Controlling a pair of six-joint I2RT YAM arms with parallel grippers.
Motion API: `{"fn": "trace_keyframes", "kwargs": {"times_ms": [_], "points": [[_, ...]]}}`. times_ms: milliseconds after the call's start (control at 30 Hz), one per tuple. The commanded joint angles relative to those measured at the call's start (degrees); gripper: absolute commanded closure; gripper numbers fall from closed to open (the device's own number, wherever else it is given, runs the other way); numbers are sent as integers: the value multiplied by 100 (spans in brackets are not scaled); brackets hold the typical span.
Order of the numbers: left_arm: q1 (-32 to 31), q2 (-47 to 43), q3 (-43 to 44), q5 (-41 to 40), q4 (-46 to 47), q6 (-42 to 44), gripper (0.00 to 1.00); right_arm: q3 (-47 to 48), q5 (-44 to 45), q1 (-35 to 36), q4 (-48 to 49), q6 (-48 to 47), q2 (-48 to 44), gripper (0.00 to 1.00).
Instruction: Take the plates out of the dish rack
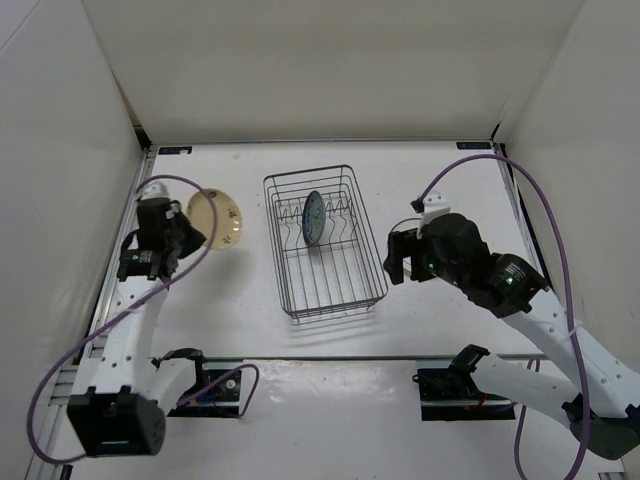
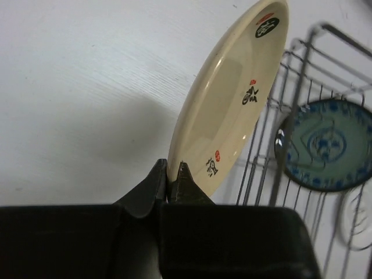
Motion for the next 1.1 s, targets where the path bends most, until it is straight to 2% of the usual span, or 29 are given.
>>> {"fn": "trace_keyframes", "kwargs": {"times_ms": [0,67,333,367,400,467,567,733,900,933,967,1033,1067], "points": [[1543,399,-749,2626,757,-975,100,-126,243,-17,-56,-40,-76,10],[1713,626,-909,2842,849,-968,100,-187,244,-17,-48,-13,-58,10],[1688,1154,-1340,2974,1131,-678,100,-748,621,-43,84,268,48,10],[1696,1207,-1331,2983,1105,-626,100,-802,656,-52,145,294,74,28],[1688,1269,-1331,2974,1061,-573,100,-907,796,-104,181,338,83,35],[1749,1550,-1279,3044,964,-546,100,-1031,806,-131,233,452,240,36],[1723,1788,-1296,3159,955,-581,97,-1268,483,-184,497,444,469,33],[1714,2051,-1375,3132,885,-634,84,-1497,113,-342,1033,427,707,32],[1687,2219,-1262,3001,605,-599,78,-1550,-213,-395,1375,435,768,32],[1670,2271,-1226,2940,577,-599,70,-1550,-239,-421,1411,444,777,32],[1670,2324,-1208,2922,507,-633,67,-1524,-274,-430,1464,453,829,32],[1661,2403,-1156,2886,428,-642,65,-1497,-301,-430,1490,479,900,33],[1644,2482,-1121,2877,332,-660,61,-1497,-310,-439,1534,505,944,35]]}}
